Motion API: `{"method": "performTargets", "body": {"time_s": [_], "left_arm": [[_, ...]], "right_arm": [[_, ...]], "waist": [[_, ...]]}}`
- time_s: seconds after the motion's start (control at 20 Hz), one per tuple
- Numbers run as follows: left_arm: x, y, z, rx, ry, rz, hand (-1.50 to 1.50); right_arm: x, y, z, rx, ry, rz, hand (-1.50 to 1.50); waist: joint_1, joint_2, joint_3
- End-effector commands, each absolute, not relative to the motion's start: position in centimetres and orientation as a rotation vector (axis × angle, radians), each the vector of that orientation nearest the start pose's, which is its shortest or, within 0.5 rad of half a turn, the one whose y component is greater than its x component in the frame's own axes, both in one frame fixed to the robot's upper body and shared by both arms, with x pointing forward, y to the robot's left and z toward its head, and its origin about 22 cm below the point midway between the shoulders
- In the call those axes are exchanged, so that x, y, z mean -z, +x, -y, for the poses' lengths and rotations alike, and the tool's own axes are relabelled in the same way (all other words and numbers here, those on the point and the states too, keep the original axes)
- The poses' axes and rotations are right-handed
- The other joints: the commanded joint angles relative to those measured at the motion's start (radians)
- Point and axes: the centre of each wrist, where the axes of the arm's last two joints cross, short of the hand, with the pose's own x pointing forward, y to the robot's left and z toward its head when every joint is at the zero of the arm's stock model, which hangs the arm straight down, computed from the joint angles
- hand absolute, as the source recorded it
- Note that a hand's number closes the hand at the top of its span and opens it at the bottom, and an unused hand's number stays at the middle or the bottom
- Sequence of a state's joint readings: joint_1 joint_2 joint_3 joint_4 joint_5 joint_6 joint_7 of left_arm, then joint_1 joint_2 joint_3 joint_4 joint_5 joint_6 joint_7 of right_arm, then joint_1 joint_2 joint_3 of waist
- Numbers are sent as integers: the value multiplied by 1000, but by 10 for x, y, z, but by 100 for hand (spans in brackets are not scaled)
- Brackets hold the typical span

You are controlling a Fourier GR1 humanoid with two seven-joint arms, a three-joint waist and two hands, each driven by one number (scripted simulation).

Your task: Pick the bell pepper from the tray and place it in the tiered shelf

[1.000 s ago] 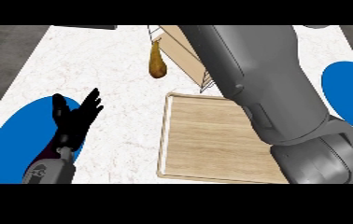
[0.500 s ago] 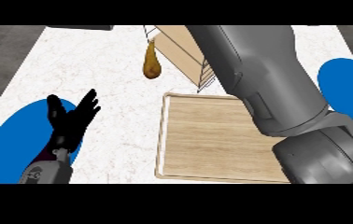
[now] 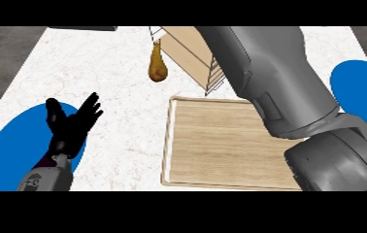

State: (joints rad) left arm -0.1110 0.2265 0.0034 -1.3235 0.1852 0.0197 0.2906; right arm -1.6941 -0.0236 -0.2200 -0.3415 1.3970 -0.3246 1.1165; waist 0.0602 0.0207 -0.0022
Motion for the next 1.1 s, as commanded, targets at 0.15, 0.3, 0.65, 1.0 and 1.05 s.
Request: {"method": "performTargets", "body": {"time_s": [0.15,0.3,0.65,1.0,1.05], "left_arm": [[24,264,-283,9,66,1115,0],[25,264,-274,4,67,1127,0],[26,253,-283,-5,61,1124,0],[23,259,-290,-27,87,1125,0],[17,267,-294,-5,76,1127,0]], "right_arm": [[-319,445,6,-113,-1381,1158,150],[-322,441,-5,-212,-1460,1075,150],[-317,445,14,165,-1311,1255,-150],[-341,441,29,385,-1151,1423,-150],[-351,432,15,420,-1120,1475,-150]], "waist": [[-7,-1,0],[-11,-4,-1],[-7,-4,0],[-25,-10,1],[-30,-11,1]]}}
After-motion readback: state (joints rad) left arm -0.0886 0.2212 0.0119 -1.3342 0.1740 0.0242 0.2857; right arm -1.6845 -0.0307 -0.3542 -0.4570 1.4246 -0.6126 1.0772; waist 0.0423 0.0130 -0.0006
